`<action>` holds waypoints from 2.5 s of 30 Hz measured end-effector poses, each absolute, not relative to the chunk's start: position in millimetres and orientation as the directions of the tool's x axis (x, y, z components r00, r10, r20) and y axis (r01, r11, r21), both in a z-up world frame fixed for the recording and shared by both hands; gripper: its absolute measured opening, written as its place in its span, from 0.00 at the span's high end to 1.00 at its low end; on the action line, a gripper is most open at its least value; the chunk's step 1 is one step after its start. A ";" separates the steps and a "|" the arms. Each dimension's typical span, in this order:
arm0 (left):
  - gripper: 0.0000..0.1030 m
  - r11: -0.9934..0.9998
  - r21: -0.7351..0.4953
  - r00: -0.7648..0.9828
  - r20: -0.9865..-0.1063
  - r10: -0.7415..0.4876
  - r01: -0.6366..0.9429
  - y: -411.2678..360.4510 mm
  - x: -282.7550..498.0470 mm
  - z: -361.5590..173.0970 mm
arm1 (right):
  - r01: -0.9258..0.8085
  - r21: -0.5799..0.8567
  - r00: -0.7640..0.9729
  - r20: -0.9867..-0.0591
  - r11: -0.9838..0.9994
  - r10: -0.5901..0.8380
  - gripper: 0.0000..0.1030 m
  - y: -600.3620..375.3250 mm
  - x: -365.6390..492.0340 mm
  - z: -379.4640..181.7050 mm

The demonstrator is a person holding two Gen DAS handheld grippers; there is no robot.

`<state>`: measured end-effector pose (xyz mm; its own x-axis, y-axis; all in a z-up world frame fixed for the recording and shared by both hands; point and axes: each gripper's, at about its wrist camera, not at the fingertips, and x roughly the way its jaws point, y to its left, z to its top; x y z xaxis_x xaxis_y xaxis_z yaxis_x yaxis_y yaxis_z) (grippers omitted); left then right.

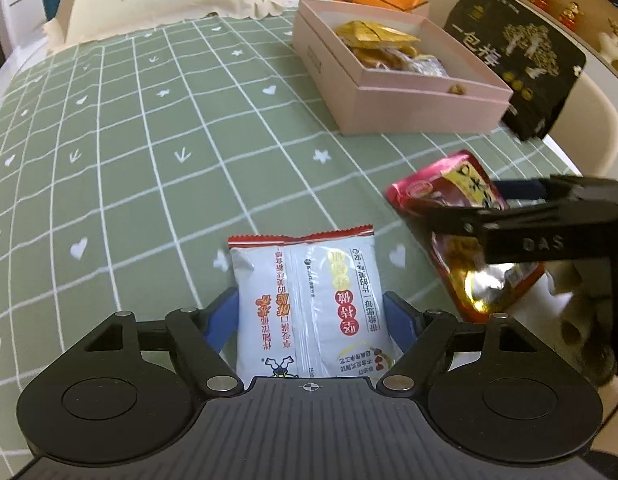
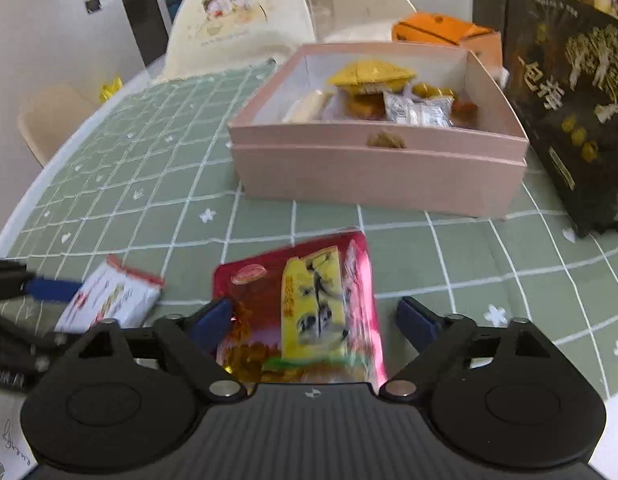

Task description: Organize snacks

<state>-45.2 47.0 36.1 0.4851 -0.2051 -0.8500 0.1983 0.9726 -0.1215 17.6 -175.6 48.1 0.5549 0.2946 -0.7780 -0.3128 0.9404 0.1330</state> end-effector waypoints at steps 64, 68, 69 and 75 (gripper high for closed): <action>0.25 0.884 -0.455 0.659 -0.634 -0.404 0.105 47.4 16.9 54.0 | -0.169 0.161 0.808 -0.542 0.972 0.230 0.17 -216.9 106.7 182.9; 0.25 0.935 -0.338 0.674 -0.665 -0.321 0.111 64.7 -1.6 49.7 | -0.129 0.085 0.767 -0.623 0.988 0.154 0.17 -204.0 144.6 169.5; 0.25 0.942 -0.318 0.676 -0.671 -0.305 0.109 68.4 -5.0 47.7 | -0.136 0.105 0.763 -0.624 0.985 0.172 0.17 -205.4 138.6 165.1; 0.25 0.973 -0.215 0.693 -0.690 -0.210 0.082 74.7 -14.9 30.5 | -0.156 0.097 0.700 -0.691 0.983 0.180 0.17 -197.4 80.4 114.0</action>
